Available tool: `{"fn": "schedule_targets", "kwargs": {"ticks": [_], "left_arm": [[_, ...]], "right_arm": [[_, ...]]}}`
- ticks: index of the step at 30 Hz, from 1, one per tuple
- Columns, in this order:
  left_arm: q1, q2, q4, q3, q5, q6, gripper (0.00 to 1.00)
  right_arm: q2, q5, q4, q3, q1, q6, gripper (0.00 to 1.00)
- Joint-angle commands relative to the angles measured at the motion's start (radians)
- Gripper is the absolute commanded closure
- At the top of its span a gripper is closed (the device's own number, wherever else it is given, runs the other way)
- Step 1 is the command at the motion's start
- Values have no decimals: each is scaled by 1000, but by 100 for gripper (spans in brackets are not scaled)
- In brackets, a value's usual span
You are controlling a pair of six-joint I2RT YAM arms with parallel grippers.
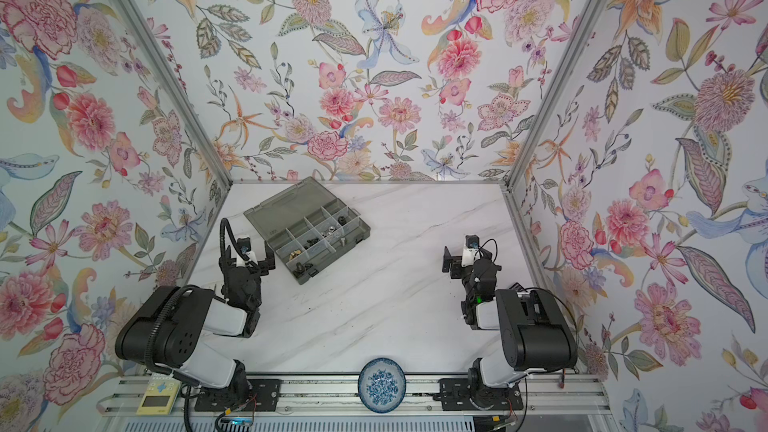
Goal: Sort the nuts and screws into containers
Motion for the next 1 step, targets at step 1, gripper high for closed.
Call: {"fn": "schedule_targets", "kwargs": {"ticks": [1], "left_arm": [[11, 2, 25, -1, 19, -5, 1]], "right_arm": [[8, 10, 0, 17, -5, -7, 1]]}}
